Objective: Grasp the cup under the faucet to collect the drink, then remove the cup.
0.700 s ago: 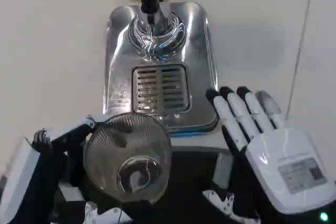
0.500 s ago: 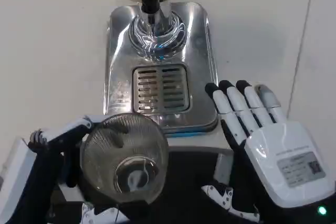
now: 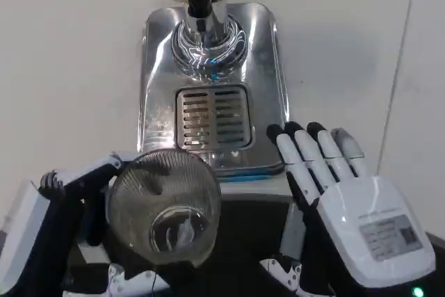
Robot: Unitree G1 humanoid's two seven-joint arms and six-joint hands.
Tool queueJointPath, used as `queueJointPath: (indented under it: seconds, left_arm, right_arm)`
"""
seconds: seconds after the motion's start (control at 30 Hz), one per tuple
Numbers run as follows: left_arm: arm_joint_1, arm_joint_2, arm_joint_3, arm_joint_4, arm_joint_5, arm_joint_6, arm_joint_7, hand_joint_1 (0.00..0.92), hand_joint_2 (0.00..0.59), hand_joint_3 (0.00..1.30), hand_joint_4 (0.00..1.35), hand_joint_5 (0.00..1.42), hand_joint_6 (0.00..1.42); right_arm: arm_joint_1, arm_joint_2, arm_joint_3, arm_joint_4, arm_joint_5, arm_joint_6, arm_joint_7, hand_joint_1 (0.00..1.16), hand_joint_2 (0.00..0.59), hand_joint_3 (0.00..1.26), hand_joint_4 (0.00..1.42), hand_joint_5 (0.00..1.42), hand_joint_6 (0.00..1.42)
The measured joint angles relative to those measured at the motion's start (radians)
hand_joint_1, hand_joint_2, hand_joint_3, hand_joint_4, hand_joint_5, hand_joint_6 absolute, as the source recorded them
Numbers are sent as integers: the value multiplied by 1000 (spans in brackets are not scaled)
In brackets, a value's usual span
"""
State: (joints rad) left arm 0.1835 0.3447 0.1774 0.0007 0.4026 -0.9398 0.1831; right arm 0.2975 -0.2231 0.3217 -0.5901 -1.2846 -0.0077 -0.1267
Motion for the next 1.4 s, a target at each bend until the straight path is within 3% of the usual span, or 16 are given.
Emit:
queueJointPath:
  seconds: [0.27, 0.43, 0.6, 0.7, 0.9, 1.0, 1.27, 1.37, 1.4]
  left_arm:
    - [-144, -37, -4, 122, 48, 66, 27, 697, 80, 1123, 1169, 1354, 1424]
    - [-270, -39, -28, 231, 115, 98, 81, 697, 80, 1123, 1169, 1354, 1424]
    - [-414, -30, -84, 386, 176, 115, 142, 697, 80, 1123, 1169, 1354, 1424]
    - [-525, -3, -136, 507, 215, 112, 167, 697, 80, 1123, 1169, 1354, 1424]
    - [-648, 13, -208, 632, 267, 110, 255, 697, 80, 1124, 1169, 1354, 1424]
    - [-720, 12, -247, 745, 270, 129, 272, 697, 80, 1124, 1169, 1354, 1424]
    - [-886, -5, -273, 968, 187, 197, 282, 692, 84, 1107, 1154, 1354, 1424]
    - [-924, -9, -280, 1021, 162, 214, 296, 674, 81, 1024, 1134, 1340, 1424]
    - [-935, -9, -283, 1034, 158, 221, 303, 648, 65, 926, 1067, 1301, 1394]
  right_arm:
    - [78, 54, 3, -45, -66, 55, 0, 605, 320, 0, 0, 0, 0]
    - [110, 57, 11, -53, -88, 59, 0, 606, 320, 0, 0, 0, 0]
    - [143, 64, 26, -79, -109, 61, 0, 606, 321, 0, 0, 0, 0]
    - [146, 65, 32, -88, -126, 61, 6, 606, 321, 0, 0, 0, 0]
    - [139, 72, 30, -104, -134, 64, 37, 606, 321, 0, 0, 0, 0]
    - [130, 94, 32, -109, -136, 69, 44, 606, 321, 0, 0, 0, 0]
    - [127, 105, 36, -109, -143, 83, 64, 606, 321, 0, 0, 0, 0]
    - [128, 106, 36, -109, -143, 86, 67, 606, 321, 0, 0, 0, 0]
    - [128, 106, 36, -109, -143, 88, 68, 606, 321, 0, 0, 0, 0]
